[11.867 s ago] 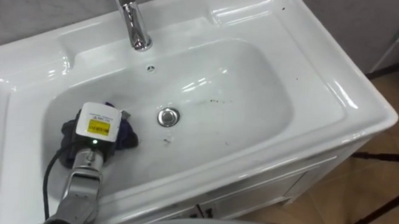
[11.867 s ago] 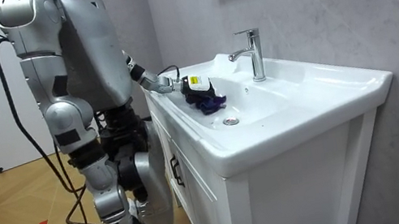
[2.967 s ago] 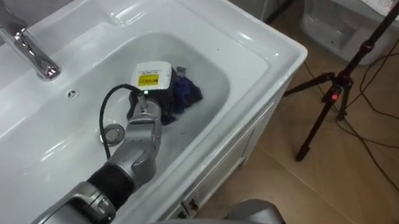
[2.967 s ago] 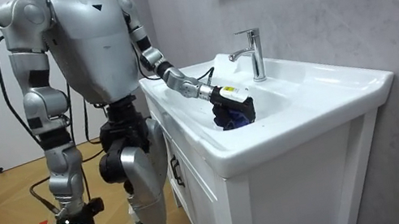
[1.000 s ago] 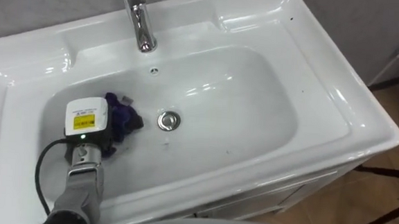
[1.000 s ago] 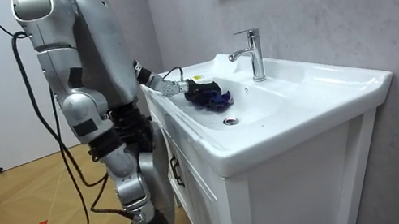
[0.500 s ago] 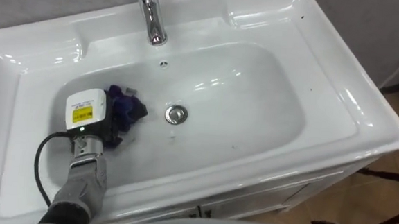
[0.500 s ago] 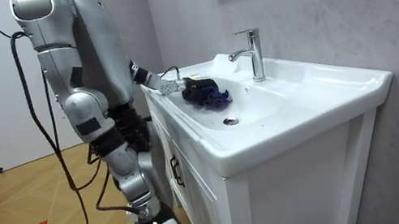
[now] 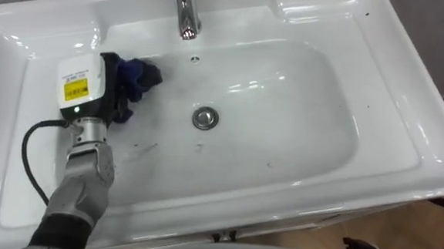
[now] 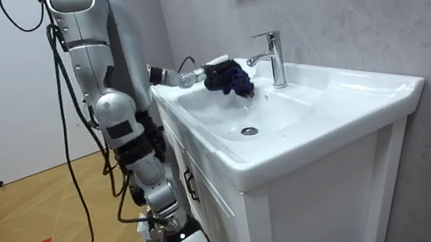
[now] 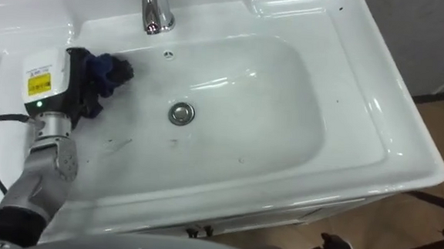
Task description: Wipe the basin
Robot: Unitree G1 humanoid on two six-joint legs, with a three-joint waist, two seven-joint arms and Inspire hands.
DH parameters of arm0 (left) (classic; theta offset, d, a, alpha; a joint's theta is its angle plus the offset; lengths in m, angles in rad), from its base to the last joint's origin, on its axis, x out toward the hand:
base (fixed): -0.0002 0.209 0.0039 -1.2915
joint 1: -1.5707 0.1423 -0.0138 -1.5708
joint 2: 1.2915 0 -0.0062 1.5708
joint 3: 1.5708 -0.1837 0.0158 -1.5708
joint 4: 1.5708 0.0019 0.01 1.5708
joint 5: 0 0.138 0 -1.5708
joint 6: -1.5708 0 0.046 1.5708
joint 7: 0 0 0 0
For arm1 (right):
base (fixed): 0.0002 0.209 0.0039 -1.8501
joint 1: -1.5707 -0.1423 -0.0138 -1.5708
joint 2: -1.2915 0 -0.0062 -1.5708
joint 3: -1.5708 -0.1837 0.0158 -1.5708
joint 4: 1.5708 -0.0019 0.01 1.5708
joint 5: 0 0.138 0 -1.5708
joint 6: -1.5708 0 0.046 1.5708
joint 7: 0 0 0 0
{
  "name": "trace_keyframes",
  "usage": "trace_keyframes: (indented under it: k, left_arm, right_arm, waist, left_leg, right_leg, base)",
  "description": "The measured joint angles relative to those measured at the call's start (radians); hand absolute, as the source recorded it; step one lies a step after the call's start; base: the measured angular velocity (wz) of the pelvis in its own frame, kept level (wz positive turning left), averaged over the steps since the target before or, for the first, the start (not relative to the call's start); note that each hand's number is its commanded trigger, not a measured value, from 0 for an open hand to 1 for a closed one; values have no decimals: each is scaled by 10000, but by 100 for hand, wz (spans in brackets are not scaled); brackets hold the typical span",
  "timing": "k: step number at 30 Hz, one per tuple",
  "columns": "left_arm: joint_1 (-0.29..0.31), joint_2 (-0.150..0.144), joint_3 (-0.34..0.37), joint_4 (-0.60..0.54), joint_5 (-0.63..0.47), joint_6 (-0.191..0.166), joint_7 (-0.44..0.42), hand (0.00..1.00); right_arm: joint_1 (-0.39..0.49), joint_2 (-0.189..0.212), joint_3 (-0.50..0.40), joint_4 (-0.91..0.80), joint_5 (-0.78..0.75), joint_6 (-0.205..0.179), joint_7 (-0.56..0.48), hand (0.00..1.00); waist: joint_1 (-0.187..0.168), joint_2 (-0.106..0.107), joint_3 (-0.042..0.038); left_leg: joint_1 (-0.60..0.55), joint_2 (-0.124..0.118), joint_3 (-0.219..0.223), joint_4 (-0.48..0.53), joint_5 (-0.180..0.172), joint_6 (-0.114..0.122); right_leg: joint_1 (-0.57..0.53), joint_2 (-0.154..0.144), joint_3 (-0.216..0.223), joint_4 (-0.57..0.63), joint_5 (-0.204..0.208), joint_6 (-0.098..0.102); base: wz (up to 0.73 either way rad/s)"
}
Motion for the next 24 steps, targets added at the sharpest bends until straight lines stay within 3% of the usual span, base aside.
trace_keyframes:
  k: [5,15,19,22,24]
  left_arm:
    - [-2,17,0,-1264,-146,-294,126,100]
    - [-2,83,0,-1410,-129,-469,191,100]
    - [0,151,5,-1416,-105,-468,188,100]
    - [20,415,128,-1416,-118,-472,177,100]
    - [39,466,569,-1416,-232,-460,174,100]
  right_arm:
    - [-28,-68,36,215,426,-94,-177,0]
    - [-35,-119,230,421,875,-218,-212,0]
    - [-63,-157,224,723,1118,-209,-205,0]
    - [92,-218,136,828,1012,-189,-175,0]
    - [276,-218,86,823,771,-116,-72,0]
  waist:
    - [13,138,24]
    - [32,222,55]
    - [59,283,12]
    - [129,340,-33]
    - [257,358,-47]
  left_leg:
    - [54,-56,-11,2,1,1]
    - [-7,-77,3,109,1,2]
    - [13,-76,23,144,2,3]
    - [24,-77,32,159,4,6]
    - [20,-77,89,162,6,8]
  right_leg:
    - [84,-65,-103,-14,-5,10]
    - [57,-86,-192,-13,-21,40]
    - [109,-77,-131,-6,-24,38]
    - [117,-78,-122,6,-26,39]
    - [80,-76,-61,18,-27,41]
  base:
    - [4]
    - [0]
    - [0]
    - [0]
    - [-6]
